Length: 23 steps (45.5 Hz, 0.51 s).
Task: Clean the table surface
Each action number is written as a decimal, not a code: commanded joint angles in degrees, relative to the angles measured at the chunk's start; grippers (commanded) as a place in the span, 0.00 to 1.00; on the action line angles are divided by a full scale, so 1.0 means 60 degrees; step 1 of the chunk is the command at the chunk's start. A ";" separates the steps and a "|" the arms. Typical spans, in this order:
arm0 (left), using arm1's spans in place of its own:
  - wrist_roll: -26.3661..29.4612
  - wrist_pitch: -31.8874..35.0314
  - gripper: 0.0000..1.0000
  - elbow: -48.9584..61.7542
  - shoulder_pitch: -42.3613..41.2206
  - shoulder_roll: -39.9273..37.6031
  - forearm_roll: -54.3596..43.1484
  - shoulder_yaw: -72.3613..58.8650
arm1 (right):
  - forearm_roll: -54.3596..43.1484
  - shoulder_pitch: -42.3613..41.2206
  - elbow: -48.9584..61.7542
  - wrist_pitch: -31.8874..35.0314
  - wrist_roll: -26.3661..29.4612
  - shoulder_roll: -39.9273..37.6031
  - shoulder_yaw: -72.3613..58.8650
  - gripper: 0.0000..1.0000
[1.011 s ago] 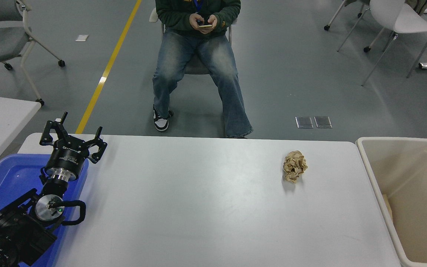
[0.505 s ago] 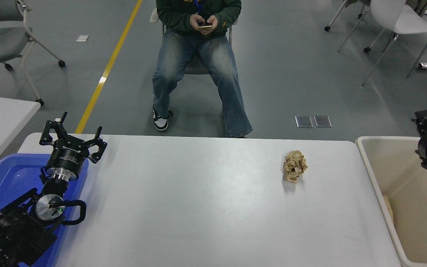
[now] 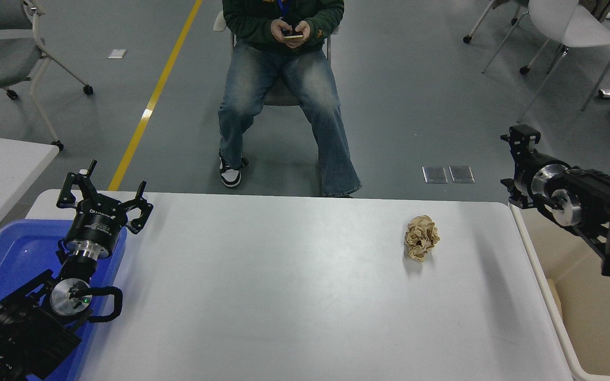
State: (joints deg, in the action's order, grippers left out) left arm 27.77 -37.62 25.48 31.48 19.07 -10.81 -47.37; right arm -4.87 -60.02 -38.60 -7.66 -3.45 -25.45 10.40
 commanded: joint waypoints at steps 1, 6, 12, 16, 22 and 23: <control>0.0000 0.0000 1.00 0.0001 -0.0002 0.0000 0.0000 0.0000 | -0.0198 -0.0017 -0.1709 0.0061 -0.1328 -0.0225 0.0376 1.00; 0.0000 0.0000 1.00 0.0001 -0.0002 0.0000 0.0000 0.0000 | -0.0856 0.0129 -0.2471 0.0062 -0.2016 -0.0372 0.0361 1.00; 0.0000 0.0000 1.00 0.0001 0.0013 0.0000 0.0000 0.0000 | -0.1458 0.0465 -0.3174 -0.0041 -0.2719 -0.0518 0.0347 0.99; 0.0000 0.0000 1.00 0.0001 -0.0002 0.0000 -0.0014 0.0000 | -0.1372 0.0685 -0.3292 -0.0085 -0.2867 -0.0431 0.0419 0.99; 0.0000 0.0000 1.00 0.0001 -0.0002 0.0000 0.0000 0.0000 | -0.1225 0.1198 -0.3308 -0.0100 -0.3101 -0.0065 0.0873 0.99; 0.0000 0.0000 1.00 0.0001 -0.0002 0.0000 0.0000 0.0000 | -0.1166 0.1329 -0.3308 -0.0100 -0.3174 0.0008 0.1048 0.99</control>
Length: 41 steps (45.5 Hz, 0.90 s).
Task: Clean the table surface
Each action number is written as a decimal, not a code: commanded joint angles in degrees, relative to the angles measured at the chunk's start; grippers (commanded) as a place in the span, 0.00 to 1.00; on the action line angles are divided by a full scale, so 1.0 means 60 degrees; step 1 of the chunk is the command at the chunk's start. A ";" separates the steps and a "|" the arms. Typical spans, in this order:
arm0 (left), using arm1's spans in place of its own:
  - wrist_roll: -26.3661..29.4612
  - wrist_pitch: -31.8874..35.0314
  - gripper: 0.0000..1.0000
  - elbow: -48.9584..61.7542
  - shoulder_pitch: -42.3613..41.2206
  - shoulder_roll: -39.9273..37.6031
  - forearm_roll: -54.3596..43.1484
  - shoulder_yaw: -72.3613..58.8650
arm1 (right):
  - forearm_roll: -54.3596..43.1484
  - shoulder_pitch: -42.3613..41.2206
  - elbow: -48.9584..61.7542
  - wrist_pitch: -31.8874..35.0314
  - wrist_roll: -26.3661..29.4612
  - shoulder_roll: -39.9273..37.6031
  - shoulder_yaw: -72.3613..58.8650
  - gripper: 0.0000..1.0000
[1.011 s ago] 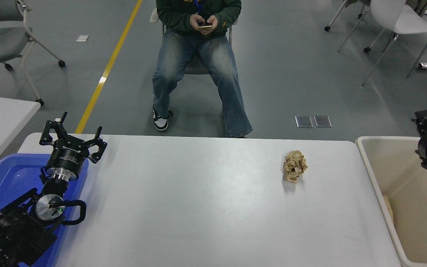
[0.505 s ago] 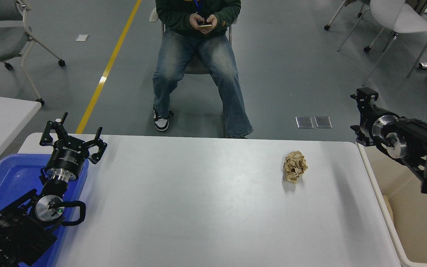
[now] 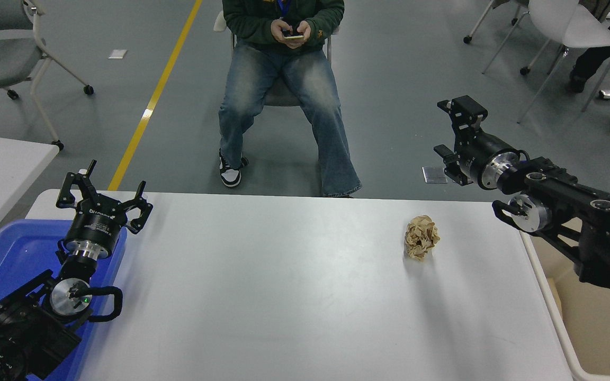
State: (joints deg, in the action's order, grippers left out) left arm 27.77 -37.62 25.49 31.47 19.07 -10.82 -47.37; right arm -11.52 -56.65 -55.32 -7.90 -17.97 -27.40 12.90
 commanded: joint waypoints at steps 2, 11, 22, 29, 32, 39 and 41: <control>0.0000 0.0000 1.00 0.0000 -0.0001 0.0000 0.0002 0.0000 | 0.0160 0.1076 -0.0521 -0.0060 -0.0929 0.0479 0.0982 0.99; 0.0000 0.0000 1.00 0.0000 -0.0001 0.0000 0.0002 0.0000 | 0.1098 0.1971 -0.0506 0.0042 -0.1794 0.0963 0.1906 0.99; 0.0000 0.0000 1.00 0.0000 -0.0001 0.0000 0.0002 0.0000 | 0.1626 0.2616 -0.0375 0.0072 -0.2102 0.1593 0.2932 0.99; 0.0000 0.0000 1.00 0.0000 -0.0001 0.0000 0.0002 0.0000 | 0.1626 0.2675 -0.0360 0.0086 -0.2102 0.1594 0.2976 0.99; 0.0000 -0.0014 1.00 0.0000 -0.0001 0.0000 0.0002 0.0000 | 0.1626 0.2689 -0.0360 0.0086 -0.2102 0.1550 0.2976 0.99; 0.0000 0.0000 1.00 0.0000 -0.0001 0.0000 0.0002 0.0000 | 0.1626 0.2689 -0.0360 0.0072 -0.2088 0.1491 0.2932 0.99; 0.0000 0.0000 1.00 0.0000 -0.0001 0.0000 0.0002 0.0000 | 0.1626 0.2689 -0.0360 0.0072 -0.2088 0.1491 0.2918 0.99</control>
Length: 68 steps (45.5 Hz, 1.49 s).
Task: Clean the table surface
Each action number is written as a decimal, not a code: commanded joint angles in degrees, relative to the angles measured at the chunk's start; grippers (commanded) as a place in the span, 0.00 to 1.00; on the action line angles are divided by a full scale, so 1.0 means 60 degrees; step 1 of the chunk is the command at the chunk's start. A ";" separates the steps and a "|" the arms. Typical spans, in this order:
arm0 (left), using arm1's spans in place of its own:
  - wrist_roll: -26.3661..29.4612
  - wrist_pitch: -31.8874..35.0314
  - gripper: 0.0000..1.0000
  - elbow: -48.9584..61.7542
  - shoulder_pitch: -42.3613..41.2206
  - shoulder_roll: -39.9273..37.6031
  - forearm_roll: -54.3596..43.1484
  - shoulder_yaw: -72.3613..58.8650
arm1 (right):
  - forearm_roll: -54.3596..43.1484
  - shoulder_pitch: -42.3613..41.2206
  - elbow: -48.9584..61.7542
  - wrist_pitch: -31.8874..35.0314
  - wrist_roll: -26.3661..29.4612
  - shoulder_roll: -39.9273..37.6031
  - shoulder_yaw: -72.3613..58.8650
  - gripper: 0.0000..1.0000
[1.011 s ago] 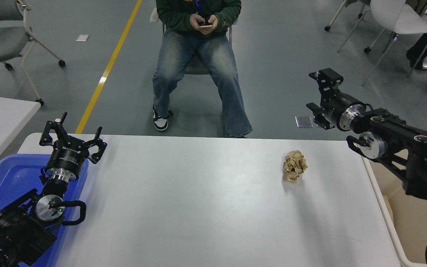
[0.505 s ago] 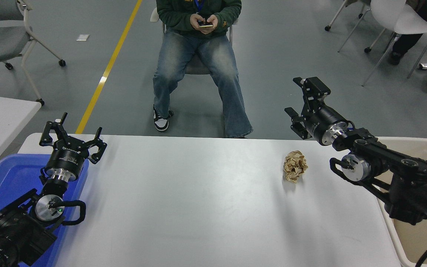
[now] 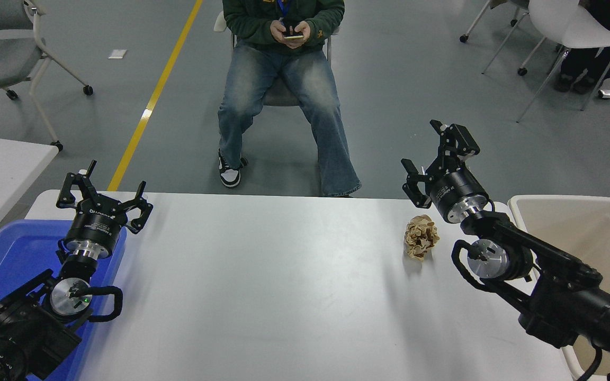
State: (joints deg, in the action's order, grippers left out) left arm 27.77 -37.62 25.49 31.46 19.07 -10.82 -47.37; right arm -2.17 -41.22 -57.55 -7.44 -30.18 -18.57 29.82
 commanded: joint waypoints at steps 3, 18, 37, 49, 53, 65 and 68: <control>0.0000 -0.0014 1.00 0.0000 0.0000 0.0000 0.0001 0.0000 | 0.0068 0.0102 -0.0003 -0.0006 -0.0053 0.0004 0.0069 0.99; 0.0000 0.0001 1.00 0.0000 0.0000 0.0000 0.0001 0.0000 | -0.1556 -0.0542 0.0011 -0.0196 0.0078 -0.0919 -0.1892 0.99; 0.0000 -0.0014 1.00 0.0000 0.0000 0.0000 0.0001 0.0000 | -0.2905 -0.2153 0.0231 -0.0226 0.2421 -0.1871 -0.5715 0.99; 0.0000 -0.0014 1.00 0.0000 0.0000 0.0000 0.0001 0.0000 | -0.2788 -0.3106 0.0582 -0.0123 0.4252 -0.1740 -0.7195 0.99; 0.0000 -0.0014 1.00 0.0000 0.0000 0.0000 0.0001 0.0000 | -0.2773 -0.3267 0.0947 0.0023 0.4750 -0.1360 -0.7430 0.99; 0.0000 -0.0014 1.00 0.0000 0.0000 0.0000 0.0001 0.0000 | -0.2759 -0.3384 0.3027 0.0799 0.5279 0.0090 -0.8338 0.99; 0.0000 -0.0014 1.00 0.0000 0.0000 0.0000 0.0001 0.0000 | -0.2759 -0.3370 0.3584 0.0946 0.5279 0.0500 -0.8558 0.99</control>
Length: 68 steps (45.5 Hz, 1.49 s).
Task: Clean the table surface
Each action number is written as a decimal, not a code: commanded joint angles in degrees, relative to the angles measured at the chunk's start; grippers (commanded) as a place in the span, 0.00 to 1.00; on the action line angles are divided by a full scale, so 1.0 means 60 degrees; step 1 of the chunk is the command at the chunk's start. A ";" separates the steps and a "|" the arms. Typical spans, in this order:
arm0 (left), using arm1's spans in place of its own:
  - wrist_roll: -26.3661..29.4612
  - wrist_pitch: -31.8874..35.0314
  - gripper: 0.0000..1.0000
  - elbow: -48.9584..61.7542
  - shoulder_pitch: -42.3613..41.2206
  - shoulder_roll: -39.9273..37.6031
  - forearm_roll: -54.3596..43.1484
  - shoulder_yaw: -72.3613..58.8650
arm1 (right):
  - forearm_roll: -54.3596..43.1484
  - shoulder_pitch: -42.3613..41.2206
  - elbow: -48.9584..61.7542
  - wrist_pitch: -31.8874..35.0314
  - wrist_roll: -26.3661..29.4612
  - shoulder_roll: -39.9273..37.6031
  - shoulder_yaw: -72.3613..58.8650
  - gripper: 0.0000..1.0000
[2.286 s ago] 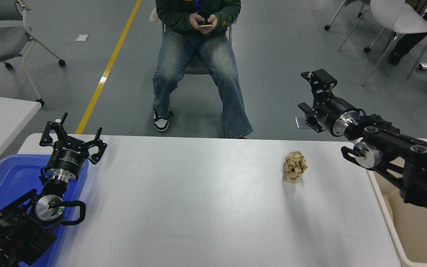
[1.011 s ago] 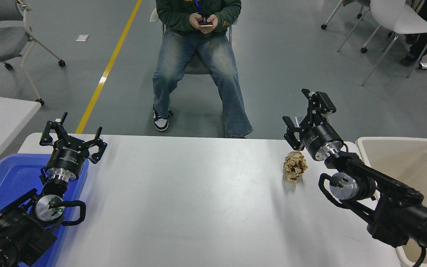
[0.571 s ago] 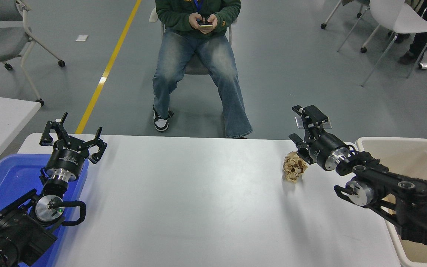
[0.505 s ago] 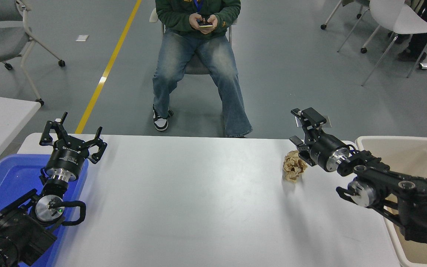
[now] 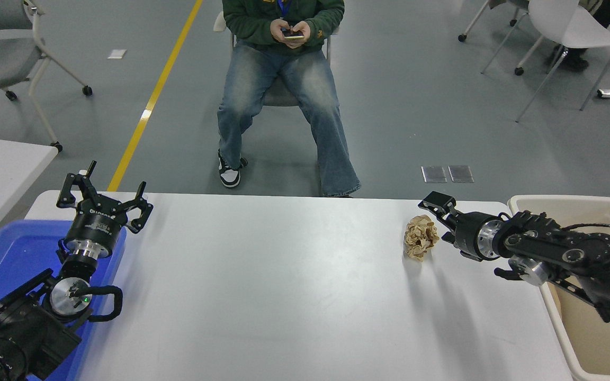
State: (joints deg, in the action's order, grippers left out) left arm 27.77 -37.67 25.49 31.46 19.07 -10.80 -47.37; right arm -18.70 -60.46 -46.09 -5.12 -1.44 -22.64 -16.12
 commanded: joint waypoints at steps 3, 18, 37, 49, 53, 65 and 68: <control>0.0000 -0.0007 1.00 -0.0001 0.0000 0.0000 -0.0002 0.0000 | -0.0047 -0.0147 0.2186 0.0691 0.0489 0.1560 -0.1092 0.99; 0.0000 -0.0007 1.00 0.0014 0.0000 0.0000 -0.0002 0.0000 | -0.0179 -0.0118 0.2832 0.0970 0.0504 0.2351 -0.1254 0.99; 0.0000 -0.0007 1.00 -0.0001 0.0000 0.0000 -0.0002 0.0000 | -0.0208 -0.0030 0.4136 0.1174 0.0504 0.3304 -0.2411 0.82; 0.0000 -0.0007 1.00 -0.0001 0.0000 0.0000 -0.0002 0.0000 | -0.0340 -0.0045 0.4297 0.1965 0.0986 0.3333 -0.2821 0.06; 0.0000 -0.0006 1.00 -0.0001 0.0000 0.0000 -0.0002 0.0000 | -0.0325 -0.0074 0.4458 0.2273 0.1163 0.3333 -0.2807 0.00; 0.0000 -0.0007 1.00 -0.0001 0.0000 0.0000 -0.0002 0.0000 | -0.0091 -0.0162 0.4458 0.2508 0.1178 0.3187 -0.2631 0.00; 0.0000 -0.0007 1.00 -0.0001 0.0000 0.0000 -0.0002 0.0000 | -0.0076 -0.0177 0.4415 0.2537 0.1163 0.2997 -0.2456 0.00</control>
State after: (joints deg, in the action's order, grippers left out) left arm 27.77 -37.71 25.50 31.46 19.07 -10.81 -47.37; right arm -19.84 -61.20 -19.73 8.48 5.07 -3.11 -32.20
